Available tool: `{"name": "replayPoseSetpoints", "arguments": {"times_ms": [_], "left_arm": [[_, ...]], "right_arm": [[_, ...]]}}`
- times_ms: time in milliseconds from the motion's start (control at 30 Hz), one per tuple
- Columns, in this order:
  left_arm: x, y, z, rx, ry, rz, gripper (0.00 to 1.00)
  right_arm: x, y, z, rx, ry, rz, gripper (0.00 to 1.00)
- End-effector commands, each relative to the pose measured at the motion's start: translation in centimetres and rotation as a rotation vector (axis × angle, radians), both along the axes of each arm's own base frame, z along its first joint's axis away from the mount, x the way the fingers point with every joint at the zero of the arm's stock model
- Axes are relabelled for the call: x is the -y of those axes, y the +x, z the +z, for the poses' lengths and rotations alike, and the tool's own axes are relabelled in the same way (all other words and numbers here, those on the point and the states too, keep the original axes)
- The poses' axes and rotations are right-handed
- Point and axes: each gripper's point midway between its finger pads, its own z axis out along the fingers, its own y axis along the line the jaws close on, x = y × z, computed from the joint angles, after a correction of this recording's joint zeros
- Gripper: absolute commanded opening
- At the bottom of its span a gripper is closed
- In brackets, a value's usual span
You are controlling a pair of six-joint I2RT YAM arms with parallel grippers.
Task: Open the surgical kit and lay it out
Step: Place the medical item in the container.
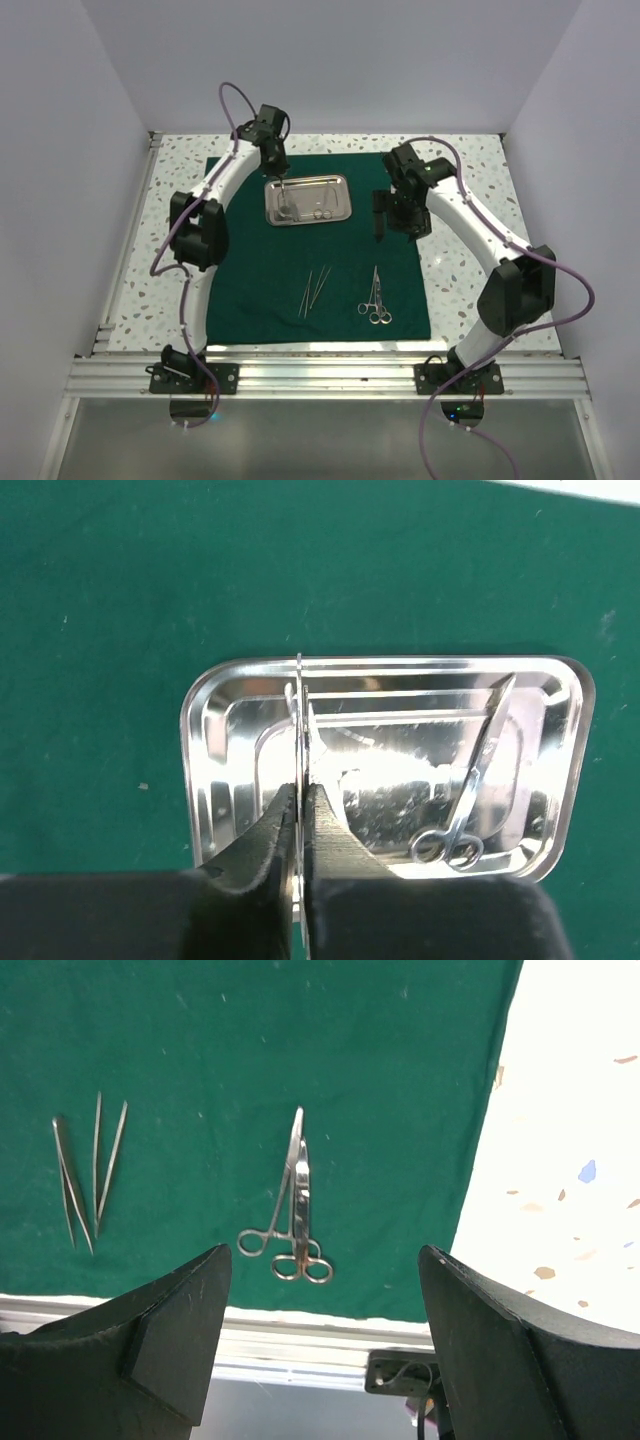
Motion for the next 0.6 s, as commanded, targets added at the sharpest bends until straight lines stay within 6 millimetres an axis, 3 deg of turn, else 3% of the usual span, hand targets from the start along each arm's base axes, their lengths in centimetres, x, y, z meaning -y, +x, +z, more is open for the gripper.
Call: {"name": "replayPoseSetpoints", "arguments": {"times_ms": [0,200,233,333,567], "left_arm": [[-0.7,-1.7,1.8,-0.014,-0.013,-0.004,0.00],[-1.0,-3.9,1.4,-0.015,-0.027,-0.006,0.00],[-1.1,-4.2,0.7,-0.024,-0.024,-0.010,0.08],[-0.8,-4.3,-1.6,-0.055,-0.024,-0.021,0.20],[-0.1,-3.2,-4.1,-0.089,-0.026,-0.022,0.28]], "right_arm": [[0.3,-0.7,1.4,0.053,0.027,0.014,0.79],[0.7,-1.8,0.8,0.047,0.031,0.019,0.80],[0.5,-1.9,0.7,0.044,0.039,0.024,0.80],[0.5,-2.1,0.7,0.046,0.047,0.026,0.79],[0.8,-2.2,1.3,0.059,0.038,0.034,0.80]]}}
